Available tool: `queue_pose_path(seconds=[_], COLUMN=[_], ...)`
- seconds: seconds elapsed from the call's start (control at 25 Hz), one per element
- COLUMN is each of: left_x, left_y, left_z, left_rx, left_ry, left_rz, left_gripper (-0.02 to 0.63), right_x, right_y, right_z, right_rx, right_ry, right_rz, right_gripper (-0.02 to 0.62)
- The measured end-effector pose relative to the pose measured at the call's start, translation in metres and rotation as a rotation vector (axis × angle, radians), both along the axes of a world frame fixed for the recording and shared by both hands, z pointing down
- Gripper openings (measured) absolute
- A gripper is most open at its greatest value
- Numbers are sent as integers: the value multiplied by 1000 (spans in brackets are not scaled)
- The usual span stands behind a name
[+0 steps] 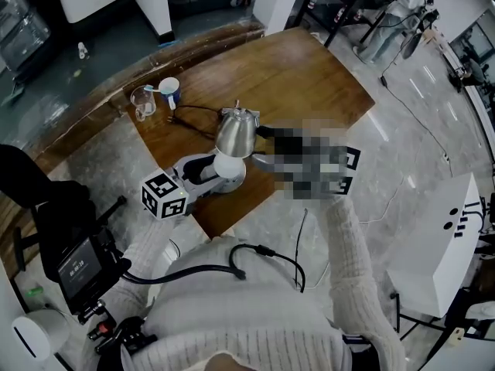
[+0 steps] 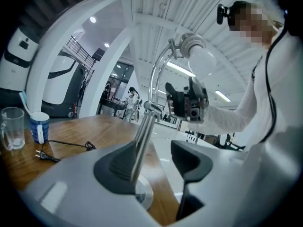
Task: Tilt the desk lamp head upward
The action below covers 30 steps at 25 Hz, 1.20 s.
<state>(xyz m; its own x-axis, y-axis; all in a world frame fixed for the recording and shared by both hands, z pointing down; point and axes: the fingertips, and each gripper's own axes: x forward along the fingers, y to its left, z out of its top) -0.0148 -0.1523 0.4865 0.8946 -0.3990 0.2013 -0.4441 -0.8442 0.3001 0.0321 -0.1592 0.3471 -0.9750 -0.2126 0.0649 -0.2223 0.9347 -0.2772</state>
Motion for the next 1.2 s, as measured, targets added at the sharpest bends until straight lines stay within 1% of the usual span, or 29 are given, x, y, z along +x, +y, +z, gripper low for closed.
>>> queue_pose_path(seconds=[0.08,0.16,0.2,0.24,0.28,0.32,0.36,0.4,0.44,0.48,0.52,0.56,0.64,0.8,0.88,1.04,1.2], left_x=[-4,-6,-6,-6,-5,-3,-2,-1,-2,-3,-4,-5,-5,-4,-5,-9,-5], left_y=[11,23,30,36,42,48,53,57,60,62,64,65,67,64,61,57,60], left_z=[-11,-23,-29,-34,-39,-42,-45,-48,-50,-52,-53,-53,-51,-34,-29,-25,-20], left_rx=[10,19,18,16,14,16,24,37,55,74,90,99,91,23,-9,-19,-30], left_ry=[31,61,81,103,120,129,129,124,116,108,102,98,91,37,17,-41,-50], left_rz=[-34,-61,-69,-74,-80,-89,-105,-126,-151,-179,-203,-222,-246,-269,-284,-321,-348], left_gripper=[222,222,221,220,213,201,179,157,127,88,55,40,11,8,8,8,8], right_x=[7,9,7,3,-1,-5,-6,-7,-6,-5,-5,-6,-10,-17,-17,-18,-25], right_y=[15,30,39,48,57,64,70,74,76,78,79,80,82,78,75,71,72], right_z=[4,18,27,36,44,50,55,59,62,67,71,76,87,108,111,111,111], right_rx=[27,36,30,22,18,16,16,17,18,17,11,-2,-33,-59,-63,-93,-93], right_ry=[-4,20,30,35,38,40,40,40,41,41,42,44,70,197,232,226,230], right_rz=[70,142,168,186,204,229,264,307,354,399,435,459,473,491,514,545,529], right_gripper=[236,225,198,138,109,106,95,60,37,-1,-2,-2,-2,-2,-2,-2,-2])
